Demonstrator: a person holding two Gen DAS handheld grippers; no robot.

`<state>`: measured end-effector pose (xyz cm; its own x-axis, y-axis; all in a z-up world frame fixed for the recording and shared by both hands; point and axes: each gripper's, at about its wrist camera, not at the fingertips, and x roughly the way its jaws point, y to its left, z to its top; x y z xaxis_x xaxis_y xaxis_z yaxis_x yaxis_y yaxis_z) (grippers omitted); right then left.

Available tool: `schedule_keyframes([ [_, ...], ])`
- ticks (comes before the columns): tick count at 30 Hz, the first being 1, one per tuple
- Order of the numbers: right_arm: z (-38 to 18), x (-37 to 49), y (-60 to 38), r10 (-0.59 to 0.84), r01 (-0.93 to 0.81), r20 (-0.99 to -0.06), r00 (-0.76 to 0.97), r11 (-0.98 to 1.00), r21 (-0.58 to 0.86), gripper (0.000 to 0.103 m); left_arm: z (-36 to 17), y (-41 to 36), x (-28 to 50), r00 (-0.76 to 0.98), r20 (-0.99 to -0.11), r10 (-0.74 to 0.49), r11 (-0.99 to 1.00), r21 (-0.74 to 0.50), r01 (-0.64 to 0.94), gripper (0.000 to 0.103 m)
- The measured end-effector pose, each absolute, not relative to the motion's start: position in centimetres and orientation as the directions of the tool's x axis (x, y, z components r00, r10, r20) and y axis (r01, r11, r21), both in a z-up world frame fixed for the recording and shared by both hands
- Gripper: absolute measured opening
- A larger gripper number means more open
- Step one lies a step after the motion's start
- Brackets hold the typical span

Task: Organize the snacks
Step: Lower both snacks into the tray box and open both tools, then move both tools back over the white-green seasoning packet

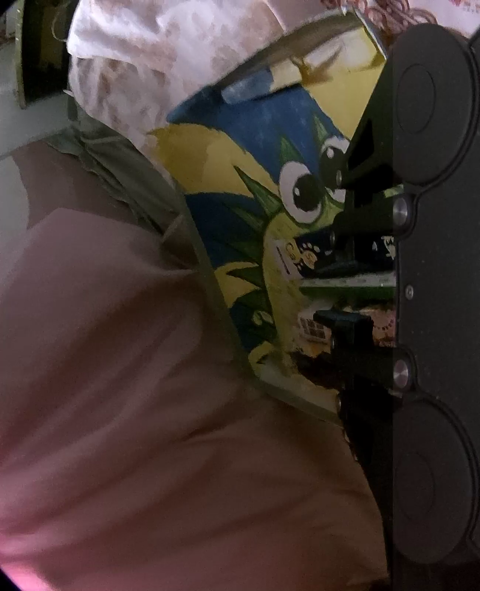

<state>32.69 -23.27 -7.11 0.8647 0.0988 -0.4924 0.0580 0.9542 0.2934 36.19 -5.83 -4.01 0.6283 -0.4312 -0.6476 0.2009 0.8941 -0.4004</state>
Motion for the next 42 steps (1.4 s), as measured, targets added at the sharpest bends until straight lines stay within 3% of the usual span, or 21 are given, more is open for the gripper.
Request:
schedule_keyframes([
  [3, -6.3, 31.8, -23.6, 0.083, 0.069, -0.478, 0.874, 0.954, 0.291, 0.03, -3.1, -5.5, 35.5, 0.642, -0.629, -0.438, 0.89, -0.404, 0.211, 0.027],
  [5, -5.7, 31.0, -23.8, 0.07, 0.076, -0.467, 0.882, 0.955, 0.288, 0.035, -2.5, -5.4, 34.9, 0.655, -0.612, -0.444, 0.887, -0.403, 0.225, 0.041],
  [11, -4.5, 28.1, -23.7, 0.023, 0.071, -0.453, 0.891, 0.98, 0.188, 0.049, -0.8, -4.4, 32.5, 0.705, -0.555, -0.441, 0.89, -0.369, 0.267, 0.066],
  [15, -3.3, 26.2, -23.6, 0.005, 0.069, -0.43, 0.903, 0.986, 0.155, 0.057, 0.5, -3.6, 31.2, 0.739, -0.526, -0.421, 0.898, -0.36, 0.255, 0.076],
  [17, -2.6, 25.0, -23.6, 0.004, 0.064, -0.411, 0.912, 0.986, 0.152, 0.066, 1.2, -3.2, 30.5, 0.761, -0.51, -0.401, 0.906, -0.346, 0.245, 0.087],
  [22, -0.9, 21.9, -22.8, 0.005, 0.04, -0.369, 0.93, 0.992, 0.115, 0.083, 3.3, -2.7, 28.1, 0.81, -0.463, -0.361, 0.924, -0.293, 0.244, 0.1],
  [26, 0.0, 19.2, -22.3, 0.005, 0.029, -0.34, 0.94, 0.995, 0.094, 0.095, 4.2, -2.3, 25.4, 0.836, -0.437, -0.333, 0.937, -0.251, 0.242, 0.103],
  [29, 0.4, 17.1, -21.7, -0.009, 0.024, -0.322, 0.947, 0.999, 0.041, 0.098, 4.4, -1.9, 23.7, 0.843, -0.438, -0.312, 0.947, -0.219, 0.236, 0.103],
  [42, 0.4, 10.1, -20.6, -0.075, 0.068, -0.338, 0.938, 0.997, -0.033, 0.102, 4.5, -1.0, 17.8, 0.819, -0.503, -0.276, 0.959, -0.193, 0.205, 0.103],
])
